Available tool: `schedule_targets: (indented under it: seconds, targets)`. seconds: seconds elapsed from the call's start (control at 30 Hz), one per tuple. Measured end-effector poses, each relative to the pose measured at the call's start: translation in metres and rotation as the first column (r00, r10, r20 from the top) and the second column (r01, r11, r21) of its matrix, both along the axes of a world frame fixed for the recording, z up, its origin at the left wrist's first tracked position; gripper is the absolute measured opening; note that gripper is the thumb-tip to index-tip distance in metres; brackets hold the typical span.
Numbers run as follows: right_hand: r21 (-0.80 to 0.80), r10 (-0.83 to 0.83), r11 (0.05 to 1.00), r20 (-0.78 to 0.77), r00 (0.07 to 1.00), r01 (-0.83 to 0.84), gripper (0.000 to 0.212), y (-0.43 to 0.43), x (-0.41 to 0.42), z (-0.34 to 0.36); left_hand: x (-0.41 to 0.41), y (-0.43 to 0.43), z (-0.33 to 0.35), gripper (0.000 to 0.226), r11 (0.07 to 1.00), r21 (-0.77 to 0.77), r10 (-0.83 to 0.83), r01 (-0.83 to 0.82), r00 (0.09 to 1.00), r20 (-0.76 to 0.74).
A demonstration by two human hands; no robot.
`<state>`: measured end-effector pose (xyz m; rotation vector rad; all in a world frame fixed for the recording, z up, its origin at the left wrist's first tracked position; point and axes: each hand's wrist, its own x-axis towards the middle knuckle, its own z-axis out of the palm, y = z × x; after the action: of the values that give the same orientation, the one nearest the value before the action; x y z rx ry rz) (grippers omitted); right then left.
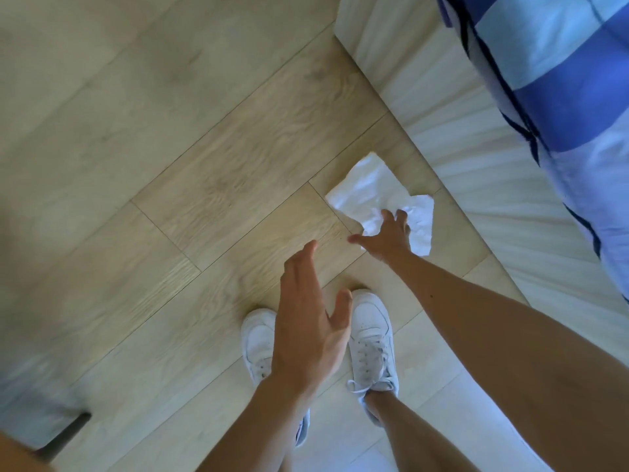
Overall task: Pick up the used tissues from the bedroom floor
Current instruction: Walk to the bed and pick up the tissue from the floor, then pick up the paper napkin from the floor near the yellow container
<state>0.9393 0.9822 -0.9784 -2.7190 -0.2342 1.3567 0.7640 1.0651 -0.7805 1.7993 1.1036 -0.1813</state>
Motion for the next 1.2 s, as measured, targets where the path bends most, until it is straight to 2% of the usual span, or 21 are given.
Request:
schedule_targets:
  seconds: [0.1, 0.3, 0.43, 0.5, 0.63, 0.77, 0.93, 1.0, 1.13, 1.2]
  targets:
    - [0.025, 0.007, 1.000, -0.041, 0.999, -0.006, 0.117, 0.004, 0.000, 0.014, 0.004, 0.005, 0.009, 0.068, 1.000, 0.000, 0.008, -0.008, 1.000, 0.001]
    - [0.260, -0.060, 0.963, -0.058, 0.997, 0.073, 0.099, 0.038, -0.006, 0.108, 0.010, 0.025, 0.052, 0.067, 0.996, -0.042, 0.074, -0.074, 0.997, -0.002]
    - [0.461, -0.085, 0.873, -0.180, 0.980, 0.161, 0.078, 0.079, -0.026, 0.229, 0.012, 0.058, 0.120, 0.071, 0.985, -0.088, 0.153, -0.149, 0.987, 0.041]
    - [0.539, -0.052, 0.824, -0.238, 0.970, 0.176, 0.062, 0.101, -0.034, 0.298, 0.010, 0.082, 0.165, 0.073, 0.993, -0.047, 0.114, -0.111, 0.990, 0.081]
    - [0.588, -0.077, 0.763, -0.329, 0.941, 0.269, 0.032, 0.153, -0.033, 0.455, 0.007, 0.144, 0.289, 0.074, 0.999, 0.033, 0.014, -0.018, 0.990, 0.141]
    - [0.647, 0.029, 0.740, -0.301, 0.953, 0.182, 0.023, 0.204, -0.027, 0.621, 0.013, 0.195, 0.427, 0.073, 0.982, 0.141, -0.151, 0.124, 0.969, 0.195]
    - [0.775, 0.019, 0.613, -0.210, 0.977, 0.155, 0.015, 0.260, -0.009, 0.772, 0.039, 0.259, 0.552, 0.065, 0.936, 0.342, -0.188, 0.077, 0.934, 0.305]
    - [0.828, -0.007, 0.536, -0.192, 0.981, 0.166, 0.014, 0.279, 0.001, 0.810, 0.058, 0.287, 0.591, 0.057, 0.920, 0.389, -0.196, 0.053, 0.920, 0.340]
    - [0.898, -0.081, 0.410, -0.137, 0.987, 0.158, 0.011, 0.320, 0.025, 0.846, 0.101, 0.343, 0.632, 0.018, 0.881, 0.464, -0.291, 0.097, 0.883, 0.369]
    - [0.925, -0.121, 0.354, -0.104, 0.987, 0.141, 0.013, 0.346, 0.044, 0.854, 0.126, 0.374, 0.647, 0.015, 0.860, 0.499, -0.330, 0.109, 0.864, 0.380]
